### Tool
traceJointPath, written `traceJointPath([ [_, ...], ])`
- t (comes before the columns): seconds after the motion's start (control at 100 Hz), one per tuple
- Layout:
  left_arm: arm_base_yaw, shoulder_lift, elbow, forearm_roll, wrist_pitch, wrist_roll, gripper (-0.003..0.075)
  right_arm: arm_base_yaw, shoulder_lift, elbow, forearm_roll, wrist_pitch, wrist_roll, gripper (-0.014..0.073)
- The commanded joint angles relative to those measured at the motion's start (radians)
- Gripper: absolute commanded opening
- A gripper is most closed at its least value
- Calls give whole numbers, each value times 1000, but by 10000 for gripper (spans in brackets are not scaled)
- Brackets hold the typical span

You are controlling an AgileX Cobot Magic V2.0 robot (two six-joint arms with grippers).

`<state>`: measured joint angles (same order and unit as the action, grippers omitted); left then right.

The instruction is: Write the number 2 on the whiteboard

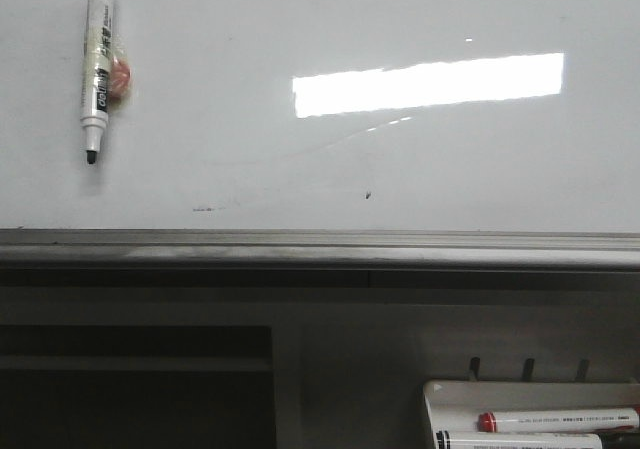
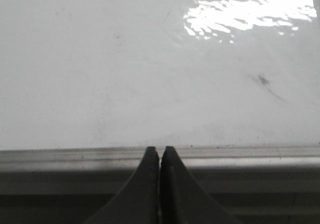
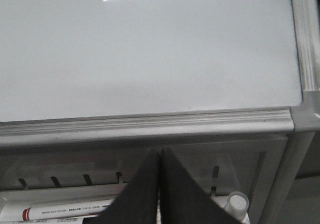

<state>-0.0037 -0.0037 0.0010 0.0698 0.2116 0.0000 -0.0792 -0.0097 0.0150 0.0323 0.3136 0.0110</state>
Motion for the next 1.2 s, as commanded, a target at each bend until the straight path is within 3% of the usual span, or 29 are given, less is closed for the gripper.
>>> traceJointPath([
  [0.0, 3, -28, 11, -2, -147, -8, -20, -7, -21, 23, -1, -92, -5, -61],
  [0.33, 3, -28, 11, -2, -230, -8, -20, -7, -21, 23, -1, -314, -5, -61],
  [0.6, 3, -28, 10, -13, -261, -8, -20, -7, -21, 23, -4, -391, -5, -61],
  [0.78, 3, -28, 10, -88, -345, -10, -20, -7, -21, 23, -2, -369, -5, -61],
  [0.87, 8, -26, 10, -162, -365, -10, -20, -7, -13, 21, 104, -364, 2, -60],
  [0.97, 8, -21, -8, -183, -334, -10, -21, -7, 24, 7, 163, -349, 2, -60],
  [1.08, 10, 38, -105, -200, -154, -10, -21, -7, 92, -58, 171, -299, 2, -60],
  [1.19, 10, 140, -230, -138, -38, -8, -20, -7, 172, -197, 172, -123, 2, -58],
])
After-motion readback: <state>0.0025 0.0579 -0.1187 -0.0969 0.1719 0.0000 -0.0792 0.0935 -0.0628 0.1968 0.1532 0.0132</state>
